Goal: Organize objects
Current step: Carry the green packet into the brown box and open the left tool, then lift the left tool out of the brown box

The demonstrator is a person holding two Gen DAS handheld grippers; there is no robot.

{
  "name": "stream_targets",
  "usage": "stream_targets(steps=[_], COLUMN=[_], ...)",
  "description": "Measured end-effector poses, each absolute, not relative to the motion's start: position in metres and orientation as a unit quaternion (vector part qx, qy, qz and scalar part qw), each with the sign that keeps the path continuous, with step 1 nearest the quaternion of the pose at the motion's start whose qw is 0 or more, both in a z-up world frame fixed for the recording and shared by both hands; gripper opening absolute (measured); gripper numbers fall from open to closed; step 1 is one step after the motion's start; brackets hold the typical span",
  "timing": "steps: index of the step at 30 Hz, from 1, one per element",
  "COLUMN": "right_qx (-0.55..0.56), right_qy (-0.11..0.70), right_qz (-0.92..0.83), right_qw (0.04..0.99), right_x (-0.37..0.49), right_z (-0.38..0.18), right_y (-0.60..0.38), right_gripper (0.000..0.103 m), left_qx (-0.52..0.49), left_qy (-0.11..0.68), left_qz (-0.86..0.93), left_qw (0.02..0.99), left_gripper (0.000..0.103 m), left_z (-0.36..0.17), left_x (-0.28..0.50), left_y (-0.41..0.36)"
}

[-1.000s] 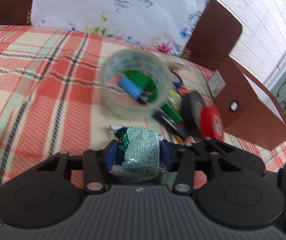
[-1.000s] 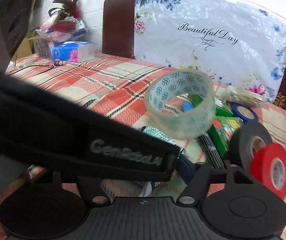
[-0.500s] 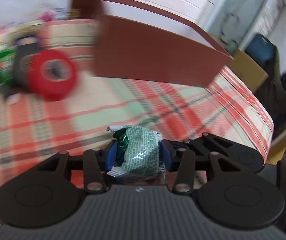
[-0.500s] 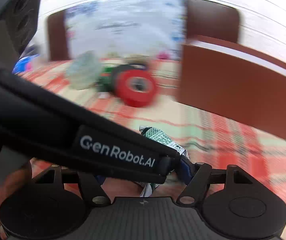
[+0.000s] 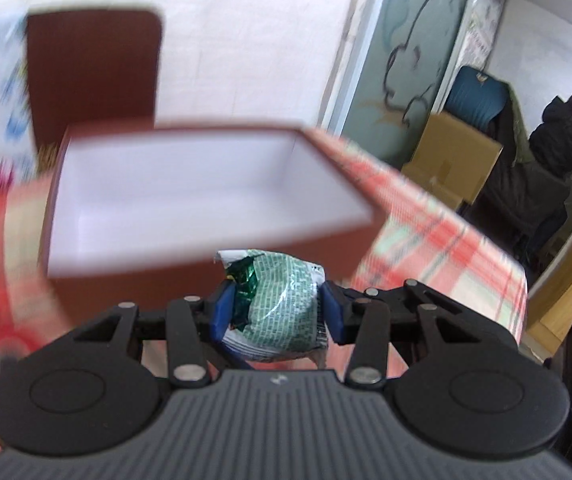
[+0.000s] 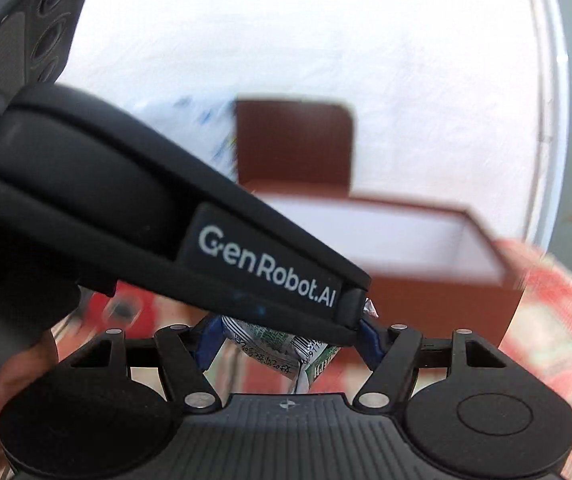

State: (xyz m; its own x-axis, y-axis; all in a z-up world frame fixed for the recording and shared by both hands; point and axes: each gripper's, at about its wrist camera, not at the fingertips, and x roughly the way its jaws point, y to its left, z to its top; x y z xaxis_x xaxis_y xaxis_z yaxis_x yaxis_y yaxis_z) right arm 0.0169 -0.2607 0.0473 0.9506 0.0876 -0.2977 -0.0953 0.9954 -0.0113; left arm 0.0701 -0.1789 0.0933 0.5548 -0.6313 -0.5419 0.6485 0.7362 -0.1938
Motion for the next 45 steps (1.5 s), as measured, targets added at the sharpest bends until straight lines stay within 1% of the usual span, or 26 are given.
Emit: stream_targets(steps=[3,5,10,16,17,18,20,23,25,26,28,32,35,38,40,45], right_qx=[-0.012,-0.006,0.001,0.009,0.0,-0.002,-0.01,-0.009,-0.002,0.001,0.007,0.02,0.006,0.015,0.012,0.032], right_qy=[0.123,0.12,0.137,0.166,0.166,0.168,0.167,0.165,0.159,0.154,0.149,0.126,0.104,0.127,0.159,0.243], right_qz=[0.022,0.014,0.005,-0.008,-0.014,-0.016,-0.021,-0.029,-0.037,-0.038,-0.04,-0.048,-0.055,-0.033,-0.02,0.028], right_qw=[0.992,0.993,0.99,0.986,0.986,0.986,0.986,0.986,0.987,0.987,0.988,0.991,0.993,0.991,0.987,0.969], right_x=[0.043,0.062,0.103,0.129,0.131,0.132,0.134,0.133,0.129,0.125,0.116,0.086,0.061,0.05,0.052,0.068], right_z=[0.062,0.067,0.06,0.04,0.038,0.035,0.033,0.033,0.035,0.036,0.037,0.034,0.03,0.019,0.009,-0.011], right_y=[-0.278,-0.29,-0.314,-0.328,-0.326,-0.326,-0.322,-0.316,-0.313,-0.311,-0.306,-0.291,-0.271,-0.256,-0.246,-0.225], right_gripper=[0.066,0.065,0.063,0.064,0.067,0.074,0.075,0.081,0.091,0.092,0.093,0.095,0.1,0.101,0.101,0.101], left_qx=[0.026,0.029,0.028,0.035,0.038,0.043,0.052,0.06,0.056,0.052,0.047,0.044,0.041,0.036,0.037,0.039], left_qy=[0.266,0.258,0.273,0.301,0.301,0.301,0.3,0.293,0.289,0.285,0.275,0.263,0.259,0.259,0.258,0.301], left_qz=[-0.373,-0.377,-0.382,-0.383,-0.383,-0.383,-0.383,-0.38,-0.373,-0.37,-0.369,-0.364,-0.36,-0.351,-0.34,-0.307], left_qw=[0.889,0.889,0.882,0.873,0.873,0.872,0.872,0.875,0.88,0.883,0.886,0.892,0.895,0.899,0.904,0.902], left_gripper=[0.048,0.048,0.048,0.05,0.05,0.051,0.053,0.064,0.076,0.078,0.08,0.081,0.081,0.082,0.086,0.086], left_z=[0.11,0.116,0.109,0.088,0.085,0.083,0.081,0.085,0.09,0.093,0.098,0.101,0.098,0.091,0.084,0.056], left_x=[0.083,0.099,0.136,0.154,0.153,0.153,0.151,0.147,0.144,0.14,0.132,0.105,0.085,0.067,0.055,0.043], left_y=[-0.203,-0.216,-0.241,-0.267,-0.268,-0.269,-0.269,-0.265,-0.259,-0.255,-0.246,-0.228,-0.213,-0.194,-0.18,-0.147])
